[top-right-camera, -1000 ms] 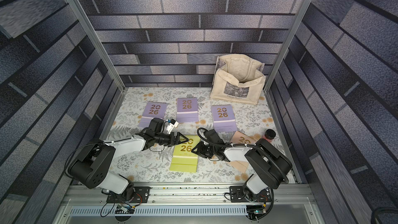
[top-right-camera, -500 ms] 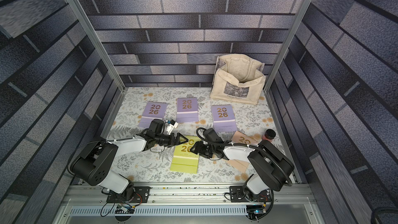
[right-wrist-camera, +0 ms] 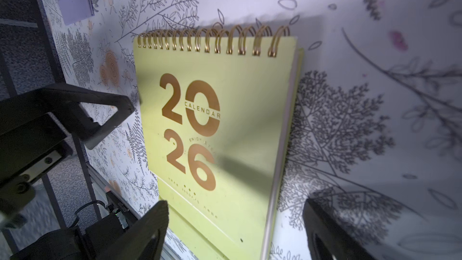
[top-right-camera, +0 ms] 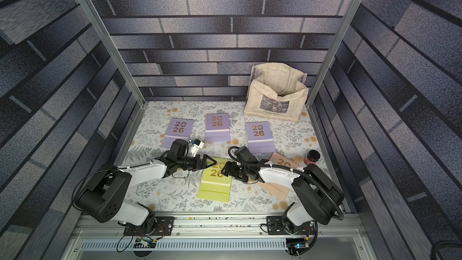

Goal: Stack the calendars
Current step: Place the calendar at the center of the board, then adjust the calendar at the center of the board.

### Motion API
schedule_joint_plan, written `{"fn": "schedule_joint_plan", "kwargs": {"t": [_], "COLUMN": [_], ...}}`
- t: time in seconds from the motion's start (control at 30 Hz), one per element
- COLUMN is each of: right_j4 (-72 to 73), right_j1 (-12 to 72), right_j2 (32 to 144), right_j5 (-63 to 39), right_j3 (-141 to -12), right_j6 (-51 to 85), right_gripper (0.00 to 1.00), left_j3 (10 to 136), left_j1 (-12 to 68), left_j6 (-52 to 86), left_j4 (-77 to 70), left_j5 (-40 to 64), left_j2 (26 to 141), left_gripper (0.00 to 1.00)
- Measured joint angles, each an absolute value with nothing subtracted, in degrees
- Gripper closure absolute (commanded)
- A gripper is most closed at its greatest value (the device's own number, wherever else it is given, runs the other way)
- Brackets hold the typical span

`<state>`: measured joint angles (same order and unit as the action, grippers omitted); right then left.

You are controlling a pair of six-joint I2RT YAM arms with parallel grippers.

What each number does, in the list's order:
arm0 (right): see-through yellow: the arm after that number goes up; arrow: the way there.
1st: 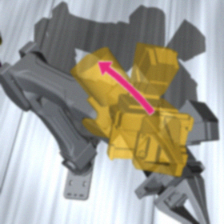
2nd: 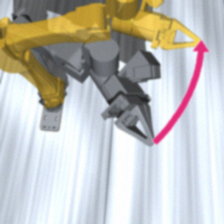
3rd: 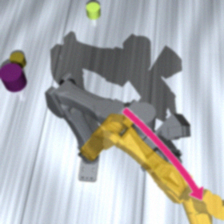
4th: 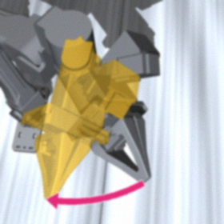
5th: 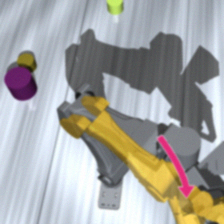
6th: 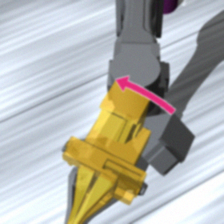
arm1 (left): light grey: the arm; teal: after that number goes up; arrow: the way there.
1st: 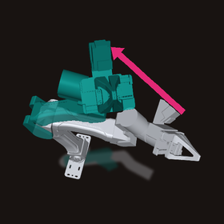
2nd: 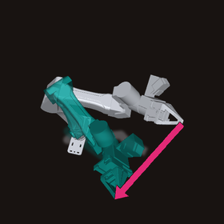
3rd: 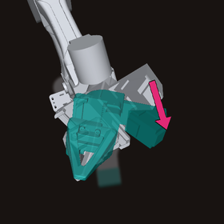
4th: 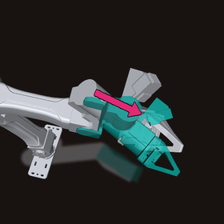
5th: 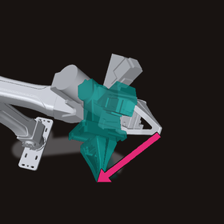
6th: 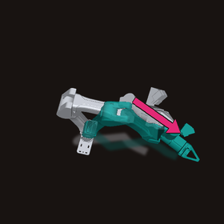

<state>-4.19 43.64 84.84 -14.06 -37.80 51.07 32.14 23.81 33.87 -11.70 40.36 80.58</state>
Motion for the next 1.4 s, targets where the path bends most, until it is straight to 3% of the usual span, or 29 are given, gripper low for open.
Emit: {"fn": "schedule_joint_plan", "kwargs": {"t": [0.33,1.4], "right_j4": [-8.6,-13.08], "right_j1": [43.59,42.98], "right_j2": [88.31,96.33], "right_j5": [-12.12,-10.26], "right_j3": [-42.81,-52.84], "right_j6": [49.82,46.81], "right_gripper": [0.13,0.14], "left_j3": [26.68,21.96], "left_j1": [24.12,33.71], "left_j6": [34.81,37.91], "left_j4": [-5.8,-2.72], "left_j5": [36.4,31.24], "left_j2": [66.19,68.86], "left_gripper": [0.0,0.0]}}
